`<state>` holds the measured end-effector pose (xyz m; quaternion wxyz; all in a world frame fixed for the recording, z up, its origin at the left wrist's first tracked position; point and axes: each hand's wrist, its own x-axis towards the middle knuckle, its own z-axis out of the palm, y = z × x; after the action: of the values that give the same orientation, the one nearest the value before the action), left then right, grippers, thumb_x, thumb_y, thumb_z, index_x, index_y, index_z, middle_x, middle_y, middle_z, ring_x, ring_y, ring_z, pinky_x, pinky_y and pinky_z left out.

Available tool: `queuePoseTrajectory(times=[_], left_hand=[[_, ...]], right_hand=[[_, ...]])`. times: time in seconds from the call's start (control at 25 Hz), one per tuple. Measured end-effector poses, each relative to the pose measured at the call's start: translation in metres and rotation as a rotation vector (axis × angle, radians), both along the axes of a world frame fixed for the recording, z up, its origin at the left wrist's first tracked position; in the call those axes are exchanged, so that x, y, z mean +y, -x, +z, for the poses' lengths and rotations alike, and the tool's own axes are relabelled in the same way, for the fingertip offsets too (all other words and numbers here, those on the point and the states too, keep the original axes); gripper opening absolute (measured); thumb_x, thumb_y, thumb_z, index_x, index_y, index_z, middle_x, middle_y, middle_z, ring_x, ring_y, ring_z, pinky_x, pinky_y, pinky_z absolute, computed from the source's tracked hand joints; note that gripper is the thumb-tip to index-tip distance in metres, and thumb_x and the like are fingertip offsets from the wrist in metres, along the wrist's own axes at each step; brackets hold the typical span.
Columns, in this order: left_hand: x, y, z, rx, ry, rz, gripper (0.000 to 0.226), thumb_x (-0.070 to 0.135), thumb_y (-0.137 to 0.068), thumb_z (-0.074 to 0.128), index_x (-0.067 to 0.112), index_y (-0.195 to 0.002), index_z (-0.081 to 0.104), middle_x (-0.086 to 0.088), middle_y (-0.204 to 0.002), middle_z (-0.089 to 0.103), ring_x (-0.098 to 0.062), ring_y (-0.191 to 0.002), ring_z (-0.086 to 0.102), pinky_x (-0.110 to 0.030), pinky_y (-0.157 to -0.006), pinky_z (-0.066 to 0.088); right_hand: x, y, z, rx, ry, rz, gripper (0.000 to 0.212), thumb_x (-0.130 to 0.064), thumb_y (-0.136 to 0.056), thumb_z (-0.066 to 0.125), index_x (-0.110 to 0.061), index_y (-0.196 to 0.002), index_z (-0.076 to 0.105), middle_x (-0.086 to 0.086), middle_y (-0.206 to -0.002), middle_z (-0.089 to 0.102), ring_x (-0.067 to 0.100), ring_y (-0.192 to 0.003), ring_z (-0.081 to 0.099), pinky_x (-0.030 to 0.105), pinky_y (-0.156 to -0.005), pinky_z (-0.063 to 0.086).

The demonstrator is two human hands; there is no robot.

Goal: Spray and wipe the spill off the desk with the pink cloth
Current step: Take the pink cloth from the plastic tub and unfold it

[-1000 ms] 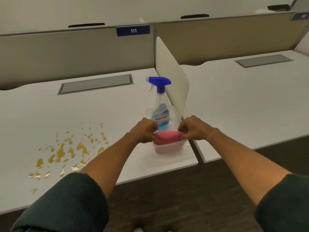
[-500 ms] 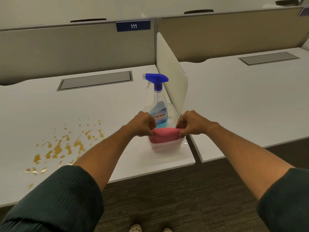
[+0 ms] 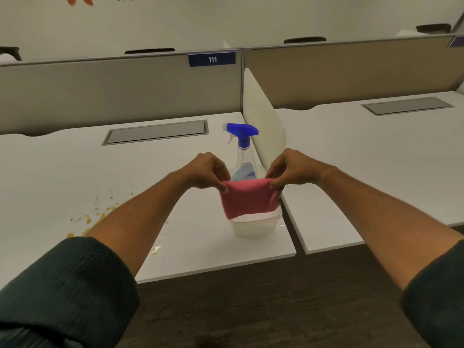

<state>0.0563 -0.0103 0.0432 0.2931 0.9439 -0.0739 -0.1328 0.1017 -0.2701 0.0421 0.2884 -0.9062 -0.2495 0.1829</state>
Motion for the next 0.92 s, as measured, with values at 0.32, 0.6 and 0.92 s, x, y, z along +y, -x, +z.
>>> queuePoseTrajectory(times=[0.32, 0.6, 0.92], left_hand=[[0.040, 0.030, 0.038, -0.029, 0.068, 0.085, 0.024, 0.013, -0.062, 0.089, 0.017, -0.083, 0.077, 0.002, -0.078, 0.076, -0.013, -0.078, 0.073, -0.029, -0.078, 0.058], [0.083, 0.066, 0.066, -0.012, 0.092, 0.179, 0.023, 0.006, -0.066, 0.086, 0.008, -0.087, 0.078, -0.007, -0.081, 0.077, -0.015, -0.079, 0.073, -0.021, -0.071, 0.057], [0.143, 0.102, 0.075, -0.004, 0.075, 0.275, 0.019, 0.002, -0.067, 0.084, 0.007, -0.085, 0.078, -0.008, -0.080, 0.077, -0.016, -0.079, 0.074, -0.023, -0.073, 0.058]], right_hand=[[0.034, 0.002, 0.036, 0.003, -0.038, 0.092, 0.022, -0.012, -0.076, 0.082, -0.009, -0.097, 0.079, 0.000, -0.082, 0.076, 0.010, -0.073, 0.072, 0.021, -0.071, 0.057], [0.093, 0.015, 0.067, 0.012, 0.056, 0.219, 0.018, -0.014, -0.074, 0.084, -0.009, -0.090, 0.078, 0.003, -0.082, 0.076, 0.015, -0.078, 0.073, 0.026, -0.074, 0.060], [0.179, 0.042, 0.085, 0.000, 0.179, 0.297, 0.009, -0.010, -0.075, 0.082, -0.011, -0.082, 0.076, 0.004, -0.081, 0.074, 0.014, -0.075, 0.071, 0.025, -0.072, 0.061]])
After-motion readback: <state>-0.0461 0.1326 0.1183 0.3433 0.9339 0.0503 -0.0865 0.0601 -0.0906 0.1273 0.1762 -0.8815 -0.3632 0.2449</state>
